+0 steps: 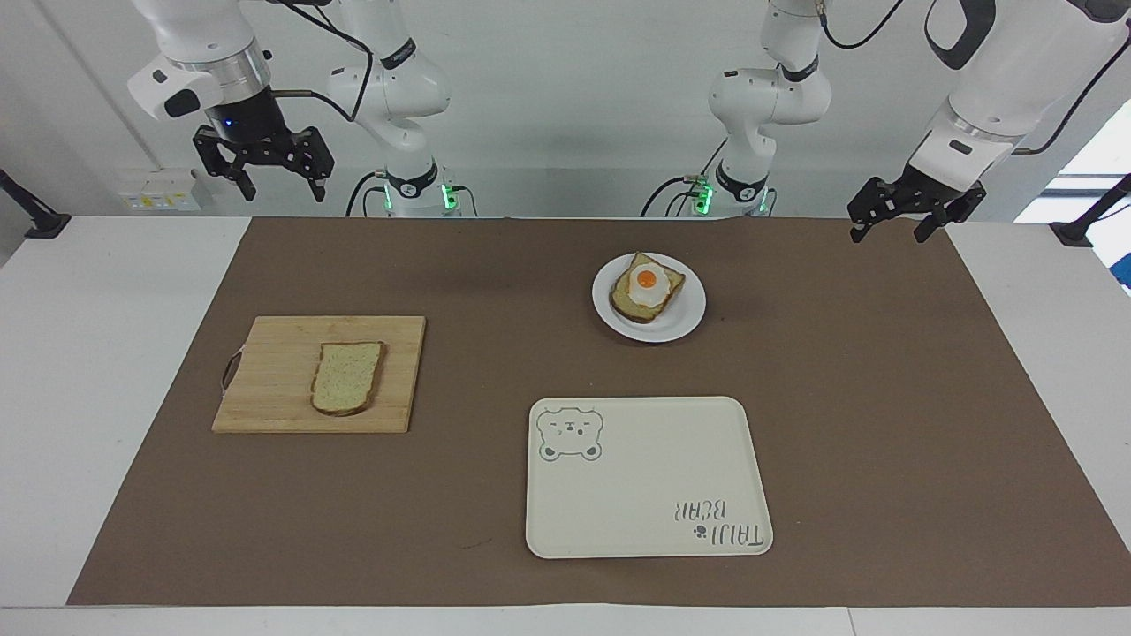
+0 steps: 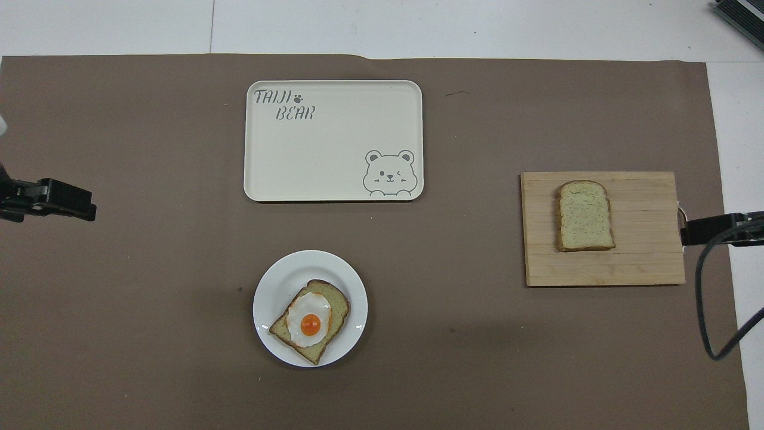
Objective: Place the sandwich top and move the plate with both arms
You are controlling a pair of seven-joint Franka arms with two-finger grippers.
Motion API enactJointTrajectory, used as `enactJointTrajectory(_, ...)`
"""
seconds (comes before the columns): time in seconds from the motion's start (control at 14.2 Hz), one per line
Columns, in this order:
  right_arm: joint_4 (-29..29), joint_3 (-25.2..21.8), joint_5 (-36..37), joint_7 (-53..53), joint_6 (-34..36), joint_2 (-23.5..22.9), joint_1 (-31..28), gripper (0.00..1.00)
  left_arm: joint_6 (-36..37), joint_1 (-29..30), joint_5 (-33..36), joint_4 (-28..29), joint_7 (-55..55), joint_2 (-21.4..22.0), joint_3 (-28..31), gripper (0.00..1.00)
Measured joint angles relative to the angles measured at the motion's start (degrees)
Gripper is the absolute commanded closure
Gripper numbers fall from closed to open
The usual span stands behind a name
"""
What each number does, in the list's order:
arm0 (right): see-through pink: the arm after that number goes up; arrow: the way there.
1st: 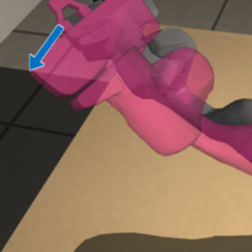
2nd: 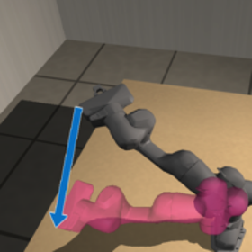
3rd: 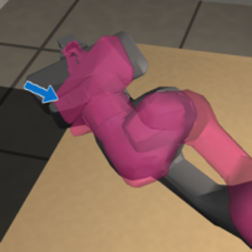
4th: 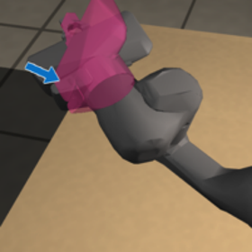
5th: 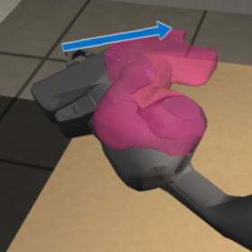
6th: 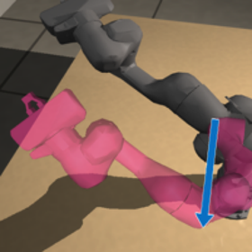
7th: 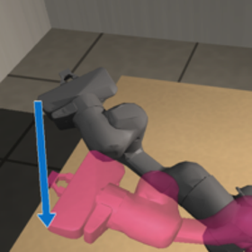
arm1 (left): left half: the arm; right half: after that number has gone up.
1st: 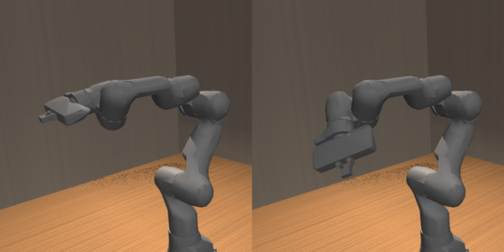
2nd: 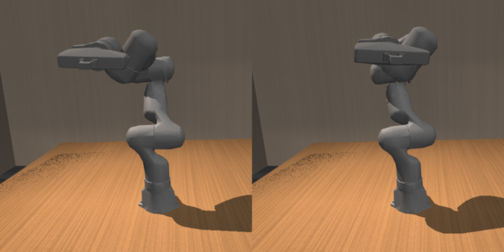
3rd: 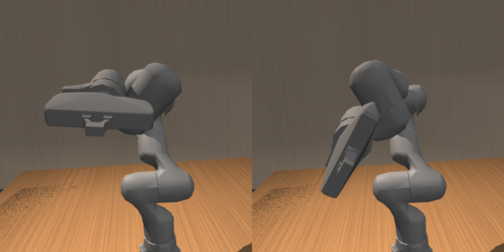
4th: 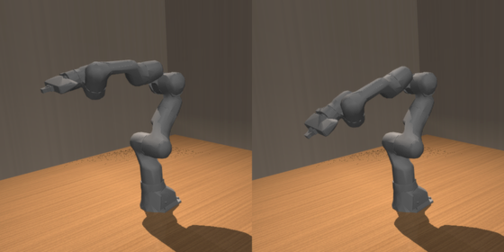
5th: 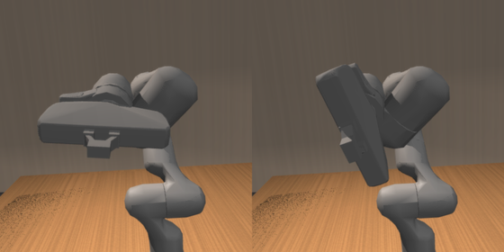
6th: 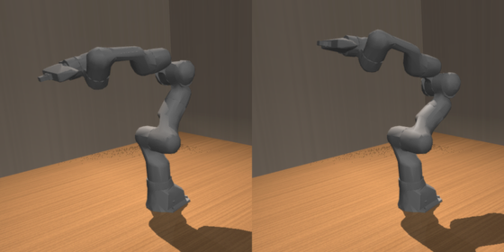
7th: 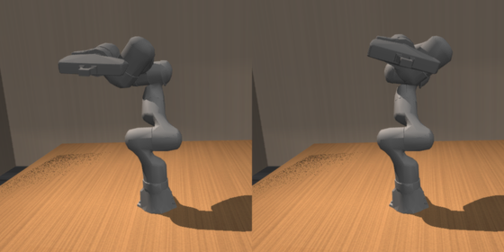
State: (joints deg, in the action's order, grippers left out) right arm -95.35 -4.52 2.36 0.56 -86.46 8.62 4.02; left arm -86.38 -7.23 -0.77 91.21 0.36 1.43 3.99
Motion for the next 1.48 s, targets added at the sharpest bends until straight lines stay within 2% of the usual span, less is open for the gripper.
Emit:
enactJointTrajectory(1.06,-0.8,-0.05,0.0,0.0,-0.13,-0.01,-0.22,0.0,0.0,0.0,0.0,0.0,0.0,0.0,0.0,0.0)
enactJointTrajectory(1.48,-8.32,-0.11,0.0,3.62,-11.09,-0.86,-2.3,0.0,0.0,0.0,0.0,0.0,0.0,0.0,0.0,0.0)
